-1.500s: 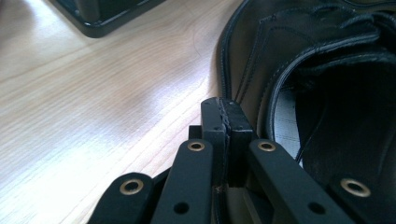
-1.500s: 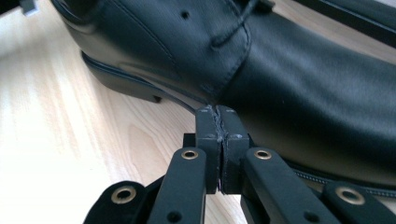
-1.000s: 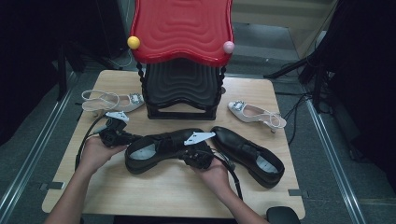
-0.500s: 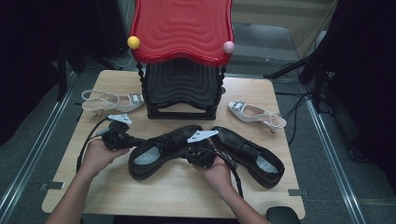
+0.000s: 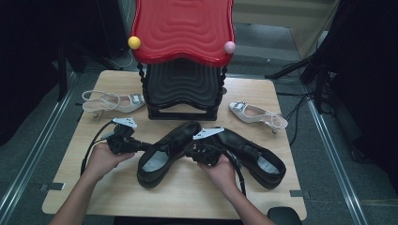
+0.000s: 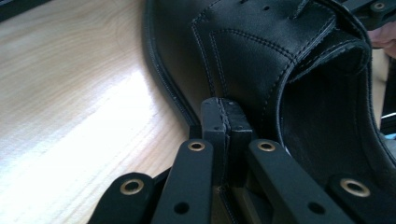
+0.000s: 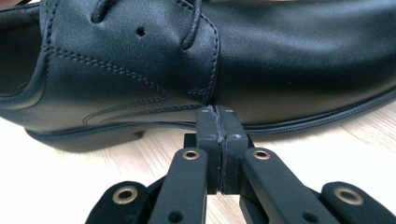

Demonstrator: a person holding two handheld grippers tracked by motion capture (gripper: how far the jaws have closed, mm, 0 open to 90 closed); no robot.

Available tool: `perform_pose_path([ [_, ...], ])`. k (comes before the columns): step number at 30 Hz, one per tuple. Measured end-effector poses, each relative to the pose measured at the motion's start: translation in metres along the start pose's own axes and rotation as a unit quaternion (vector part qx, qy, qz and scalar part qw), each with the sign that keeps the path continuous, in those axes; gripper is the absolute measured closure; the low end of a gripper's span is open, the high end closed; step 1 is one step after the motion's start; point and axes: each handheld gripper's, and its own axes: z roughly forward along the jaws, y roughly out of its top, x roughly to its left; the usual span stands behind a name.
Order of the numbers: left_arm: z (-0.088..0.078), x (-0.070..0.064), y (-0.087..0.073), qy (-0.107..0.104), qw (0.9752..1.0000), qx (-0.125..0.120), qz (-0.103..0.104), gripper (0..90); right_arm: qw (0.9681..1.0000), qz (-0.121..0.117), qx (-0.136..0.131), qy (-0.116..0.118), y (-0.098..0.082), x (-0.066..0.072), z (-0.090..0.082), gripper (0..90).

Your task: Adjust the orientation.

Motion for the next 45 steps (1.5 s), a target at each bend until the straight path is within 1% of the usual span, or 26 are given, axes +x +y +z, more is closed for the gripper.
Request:
perform_pose_path([
  [5, 0.002, -0.004, 0.0, -0.004, 1.0, 0.001, 0.0, 90.0, 1.0, 0.006, 0.002, -0.004, 0.001, -0.003, -0.001, 90.0],
  [6, 0.004, -0.007, -0.001, -0.009, 1.0, 0.002, 0.0, 90.0, 1.0, 0.007, 0.002, -0.006, 0.001, -0.004, -0.002, 90.0],
  [9, 0.006, -0.01, -0.001, -0.009, 0.9999, 0.002, 0.004, 90.0, 0.9999, 0.01, 0.002, -0.009, 0.002, -0.007, -0.003, 90.0],
  [12, 0.012, -0.017, 0.0, -0.015, 0.9999, 0.002, 0.007, 90.0, 0.9997, 0.019, 0.001, -0.014, 0.003, -0.012, -0.005, 90.0],
  [14, 0.013, -0.019, 0.001, -0.015, 0.9999, 0.002, 0.007, 90.0, 0.9996, 0.024, 0.002, -0.018, 0.003, -0.015, -0.006, 90.0],
  [16, 0.019, -0.025, 0.001, -0.019, 0.9998, -0.001, 0.011, 90.0, 0.9994, 0.027, 0.003, -0.022, 0.003, -0.017, -0.007, 90.0],
  [17, 0.02, -0.026, 0.002, -0.02, 0.9997, 0.001, 0.013, 90.0, 0.9993, 0.03, 0.005, -0.023, 0.003, -0.018, -0.008, 90.0],
  [19, 0.021, -0.028, 0.002, -0.023, 0.9997, 0.0, 0.013, 90.0, 0.9993, 0.03, 0.004, -0.021, 0.003, -0.02, -0.009, 90.0],
  [20, 0.026, -0.032, 0.003, -0.029, 0.9995, -0.002, 0.016, 90.0, 0.9993, 0.032, 0.0, -0.02, 0.003, -0.021, -0.012, 90.0],
  [21, 0.026, -0.032, 0.003, -0.029, 0.9995, -0.002, 0.016, 90.0, 0.9992, 0.032, -0.001, -0.022, 0.004, -0.022, -0.013, 90.0],
  [22, 0.03, -0.037, 0.004, -0.028, 0.9993, -0.003, 0.023, 90.0, 0.9991, 0.033, -0.001, -0.025, 0.004, -0.022, -0.014, 90.0],
  [23, 0.03, -0.037, 0.004, -0.028, 0.9993, -0.003, 0.023, 90.0, 0.9991, 0.033, -0.001, -0.025, 0.004, -0.022, -0.014, 90.0],
  [25, 0.036, -0.043, 0.005, -0.03, 0.9992, -0.007, 0.027, 90.0, 0.9987, 0.041, -0.003, -0.031, 0.003, -0.027, -0.017, 90.0],
  [27, 0.038, -0.045, 0.006, -0.03, 0.9992, -0.009, 0.025, 90.0, 0.9986, 0.042, -0.003, -0.033, 0.003, -0.028, -0.017, 90.0],
  [28, 0.04, -0.047, 0.006, -0.032, 0.9992, -0.011, 0.023, 90.0, 0.9983, 0.047, -0.002, -0.035, 0.003, -0.03, -0.019, 90.0],
  [29, 0.044, -0.05, 0.007, -0.038, 0.9991, -0.013, 0.017, 90.0, 0.9982, 0.048, -0.003, -0.036, 0.003, -0.031, -0.02, 90.0],
  [30, 0.046, -0.052, 0.007, -0.037, 0.9991, -0.016, 0.015, 90.0, 0.9981, 0.047, -0.005, -0.039, 0.003, -0.032, -0.02, 90.0],
  [33, 0.051, -0.056, 0.009, -0.034, 0.9991, -0.019, 0.018, 90.0, 0.9975, 0.052, -0.007, -0.046, 0.003, -0.035, -0.023, 90.0],
  [36, 0.058, -0.063, 0.011, -0.038, 0.9989, -0.024, 0.015, 90.0, 0.9971, 0.057, -0.01, -0.049, 0.003, -0.039, -0.025, 90.0],
  [39, 0.058, -0.063, 0.013, -0.04, 0.9989, -0.021, 0.013, 89.5, 0.9971, 0.056, -0.01, -0.051, 0.003, -0.043, -0.027, 89.9],
  [40, 0.056, -0.063, 0.013, -0.032, 0.9992, -0.021, 0.016, 85.6, 0.9971, 0.052, -0.01, -0.055, 0.003, -0.043, -0.028, 88.1],
  [41, 0.053, -0.062, 0.013, -0.023, 0.9993, -0.023, 0.019, 78.3, 0.9972, 0.05, -0.01, -0.054, 0.003, -0.044, -0.029, 86.7],
  [42, 0.053, -0.062, 0.013, -0.023, 0.9993, -0.023, 0.019, 73.1, 0.9972, 0.05, -0.01, -0.054, 0.003, -0.044, -0.029, 86.7],
  [43, 0.049, -0.06, 0.013, -0.021, 0.9994, -0.022, 0.015, 73.1, 0.9971, 0.05, -0.012, -0.055, 0.003, -0.045, -0.03, 85.6],
  [45, 0.041, -0.054, 0.013, -0.016, 0.9996, -0.023, 0.011, 67.4, 0.9971, 0.052, -0.014, -0.053, 0.003, -0.045, -0.036, 81.6],
])
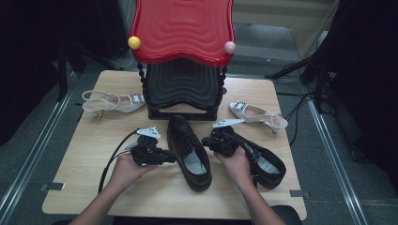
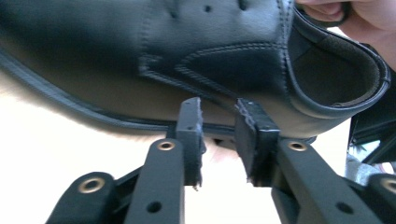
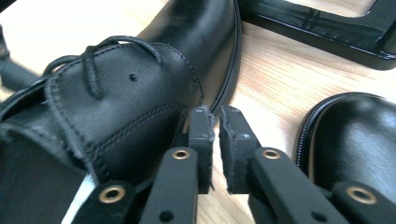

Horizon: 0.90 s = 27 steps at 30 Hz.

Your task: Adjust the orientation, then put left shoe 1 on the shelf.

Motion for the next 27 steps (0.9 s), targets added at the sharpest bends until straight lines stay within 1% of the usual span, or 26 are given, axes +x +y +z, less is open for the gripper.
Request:
perform_pose_path([
  [3, -0.007, 0.005, 0.002, 0.001, 1.0, -0.003, -0.006, 61.2, 0.9999, -0.002, -0.005, 0.011, -0.001, 0.0, -0.006, 76.1],
  [4, -0.009, 0.007, 0.003, 0.001, 1.0, -0.001, -0.006, 60.3, 0.9999, -0.001, -0.007, 0.015, -0.002, 0.001, -0.009, 75.3],
  [5, -0.011, 0.007, 0.004, 0.007, 1.0, 0.001, -0.004, 59.4, 0.9998, -0.007, -0.009, 0.014, -0.003, 0.002, -0.012, 74.1],
  [6, -0.012, 0.008, 0.004, 0.011, 0.9999, -0.001, -0.003, 59.5, 0.9998, -0.007, -0.011, 0.015, -0.004, 0.002, -0.014, 72.6],
  [7, -0.013, 0.008, 0.006, 0.01, 0.9999, -0.003, -0.003, 59.7, 0.9998, -0.008, -0.011, 0.015, -0.004, 0.003, -0.017, 71.4],
  [9, -0.017, 0.008, 0.008, 0.0, 0.9999, -0.01, -0.003, 64.3, 0.9997, -0.006, -0.019, 0.015, -0.005, 0.003, -0.022, 70.1],
  [11, -0.021, 0.008, 0.011, -0.002, 0.9998, -0.018, -0.001, 72.3, 0.9995, 0.014, -0.019, 0.019, -0.005, 0.003, -0.028, 70.2],
  [12, -0.022, 0.008, 0.013, -0.001, 0.9998, -0.02, 0.002, 75.4, 0.9994, 0.02, -0.02, 0.022, -0.005, 0.004, -0.03, 70.2],
  [14, -0.024, 0.009, 0.014, 0.001, 0.9997, -0.022, 0.006, 81.0, 0.9993, 0.019, -0.023, 0.025, -0.005, 0.006, -0.035, 70.1],
  [15, -0.026, 0.01, 0.016, 0.004, 0.9997, -0.023, 0.01, 82.4, 0.9993, 0.018, -0.022, 0.025, -0.005, 0.008, -0.038, 69.3],
  [16, -0.027, 0.011, 0.017, 0.001, 0.9997, -0.022, 0.01, 84.2, 0.9993, 0.017, -0.021, 0.024, -0.005, 0.01, -0.04, 68.7],
  [17, -0.027, 0.011, 0.017, 0.001, 0.9997, -0.022, 0.01, 85.5, 0.9994, 0.015, -0.021, 0.024, -0.006, 0.012, -0.041, 68.1],
  [18, -0.027, 0.011, 0.019, 0.007, 0.9997, -0.018, 0.016, 86.0, 0.9994, 0.013, -0.021, 0.024, -0.006, 0.014, -0.042, 68.0],
  [22, -0.028, 0.012, 0.022, 0.007, 0.9996, -0.021, 0.019, 87.7, 0.9996, 0.007, -0.021, 0.02, -0.008, 0.018, -0.046, 65.9],
  [24, -0.028, 0.012, 0.025, 0.006, 0.9997, -0.015, 0.021, 89.4, 0.9995, 0.012, -0.02, 0.022, -0.008, 0.019, -0.05, 65.1],
  [25, -0.03, 0.012, 0.028, 0.01, 0.9996, -0.008, 0.025, 89.9, 0.9994, 0.014, -0.02, 0.026, -0.008, 0.021, -0.054, 65.1],
  [26, -0.031, 0.013, 0.029, 0.011, 0.9995, -0.008, 0.027, 89.9, 0.9993, 0.014, -0.019, 0.03, -0.007, 0.022, -0.057, 65.3],
  [27, -0.033, 0.015, 0.031, 0.009, 0.9996, -0.012, 0.024, 89.9, 0.9992, 0.012, -0.016, 0.035, -0.006, 0.024, -0.059, 65.4],
])
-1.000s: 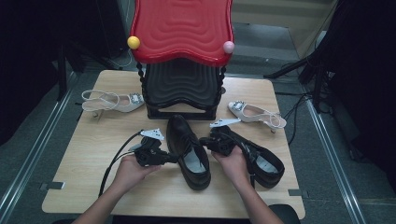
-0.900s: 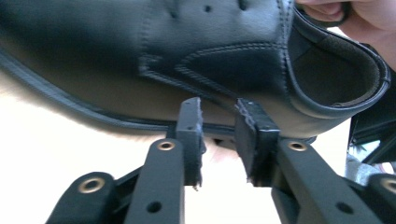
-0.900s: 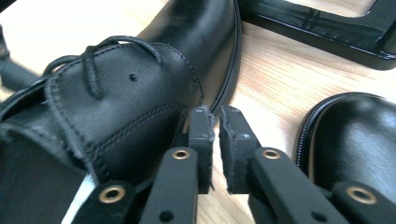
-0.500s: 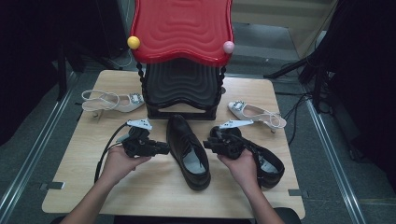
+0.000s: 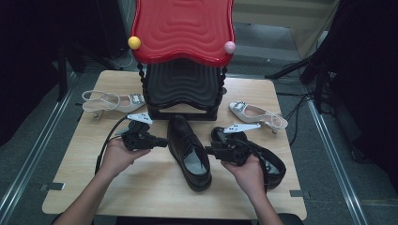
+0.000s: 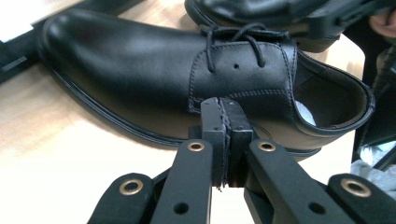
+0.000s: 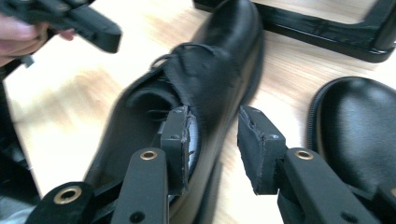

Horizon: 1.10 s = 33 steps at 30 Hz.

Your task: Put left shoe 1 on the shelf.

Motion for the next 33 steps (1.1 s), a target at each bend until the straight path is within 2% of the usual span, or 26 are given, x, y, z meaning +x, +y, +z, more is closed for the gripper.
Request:
perform_pose_path([
  [3, -0.003, 0.003, 0.005, -0.011, 0.9998, -0.013, -0.011, 89.8, 0.9999, -0.01, -0.004, 0.0, 0.001, 0.006, -0.006, 65.9],
  [4, -0.006, 0.004, 0.012, -0.004, 0.9999, -0.014, -0.004, 89.5, 0.9999, -0.011, -0.009, 0.009, 0.001, 0.011, -0.01, 65.9],
  [8, -0.009, 0.004, 0.025, 0.006, 0.9999, -0.013, 0.004, 88.8, 0.9997, -0.014, -0.005, 0.018, -0.001, 0.019, -0.007, 65.4],
  [11, -0.012, 0.005, 0.04, 0.01, 0.9997, -0.014, 0.015, 88.2, 0.9994, -0.017, 0.004, 0.031, -0.003, 0.028, 0.001, 64.0],
  [15, -0.015, 0.007, 0.05, 0.004, 0.9997, -0.019, 0.012, 86.8, 0.9988, -0.021, 0.019, 0.041, -0.002, 0.037, 0.013, 62.9],
  [16, -0.019, 0.008, 0.055, 0.01, 0.9996, -0.023, 0.015, 86.9, 0.9987, -0.022, 0.022, 0.041, -0.001, 0.04, 0.016, 62.3],
  [18, -0.022, 0.008, 0.061, 0.006, 0.9995, -0.026, 0.016, 86.9, 0.9983, -0.031, 0.029, 0.04, 0.001, 0.045, 0.023, 61.9],
  [21, -0.027, 0.005, 0.072, 0.015, 0.9991, -0.025, 0.03, 88.0, 0.9973, -0.038, 0.051, 0.037, 0.002, 0.053, 0.034, 61.4],
  [22, -0.027, 0.005, 0.072, 0.015, 0.9991, -0.025, 0.03, 88.0, 0.9973, -0.038, 0.051, 0.037, 0.002, 0.053, 0.034, 61.4],
  [25, -0.036, 0.003, 0.086, 0.02, 0.9986, -0.03, 0.04, 88.0, 0.9955, -0.039, 0.078, 0.037, 0.004, 0.058, 0.049, 60.0],
  [28, -0.043, 0.004, 0.092, 0.019, 0.9984, -0.037, 0.038, 88.0, 0.995, -0.041, 0.084, 0.034, 0.005, 0.06, 0.056, 57.5],
  [29, -0.048, 0.005, 0.099, 0.019, 0.9983, -0.041, 0.037, 88.0, 0.9948, -0.036, 0.091, 0.029, 0.008, 0.061, 0.062, 55.9],
  [33, -0.058, 0.004, 0.109, 0.024, 0.9979, -0.046, 0.039, 88.0, 0.9943, -0.039, 0.095, 0.028, 0.01, 0.061, 0.069, 56.5],
])
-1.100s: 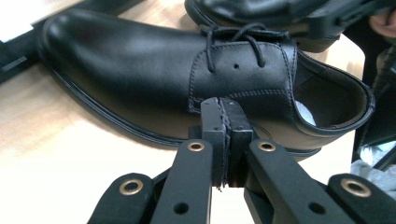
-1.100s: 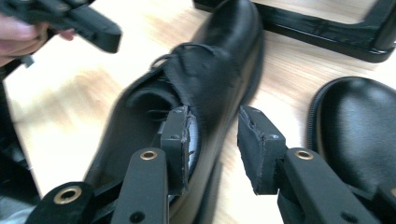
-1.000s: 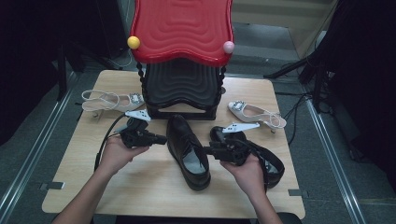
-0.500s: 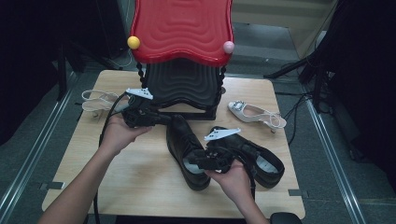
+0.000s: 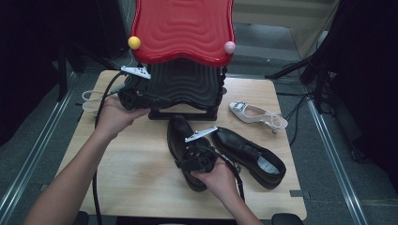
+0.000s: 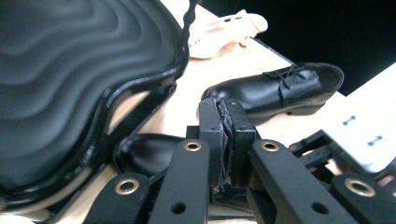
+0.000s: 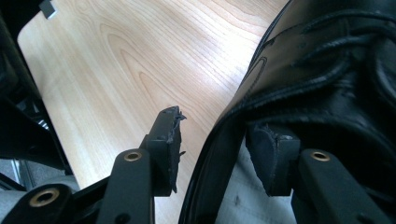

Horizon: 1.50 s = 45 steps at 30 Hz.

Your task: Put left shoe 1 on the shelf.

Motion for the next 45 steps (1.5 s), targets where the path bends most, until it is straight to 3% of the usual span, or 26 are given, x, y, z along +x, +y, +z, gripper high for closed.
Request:
perform_pose_path([
  [2, -0.009, 0.001, 0.011, 0.005, 1.0, -0.003, 0.004, 88.0, 0.9999, 0.008, 0.007, 0.001, 0.001, -0.001, 0.007, 57.3],
  [11, -0.028, 0.002, 0.039, 0.02, 0.9996, -0.012, 0.016, 88.0, 0.9995, 0.002, 0.019, -0.025, 0.0, 0.001, 0.014, 60.7],
  [16, -0.035, 0.002, 0.055, 0.033, 0.9989, -0.019, 0.027, 88.0, 0.9994, 0.008, 0.033, -0.01, 0.001, 0.0, 0.016, 68.0],
  [20, -0.038, 0.003, 0.063, 0.044, 0.9983, -0.021, 0.033, 88.1, 0.9992, 0.012, 0.037, -0.011, 0.002, 0.001, 0.015, 74.5],
  [22, -0.04, 0.004, 0.071, 0.045, 0.9981, -0.023, 0.033, 88.1, 0.9993, 0.021, 0.029, -0.007, 0.0, -0.004, 0.013, 81.9],
  [26, -0.044, 0.007, 0.082, 0.054, 0.9978, -0.025, 0.03, 88.3, 0.9994, 0.016, 0.03, -0.009, 0.0, -0.005, 0.009, 86.2],
  [30, -0.049, 0.009, 0.088, 0.055, 0.9976, -0.032, 0.028, 89.2, 0.9995, 0.015, 0.026, -0.014, 0.001, -0.007, 0.002, 86.7],
  [35, -0.055, 0.01, 0.106, 0.071, 0.9965, -0.034, 0.027, 89.8, 0.9997, 0.02, 0.01, -0.014, 0.002, -0.014, -0.017, 87.0],
  [45, -0.047, 0.025, 0.118, 0.089, 0.9957, -0.024, 0.005, 89.8, 0.9991, 0.033, -0.008, 0.025, 0.007, -0.026, -0.035, 87.0],
])
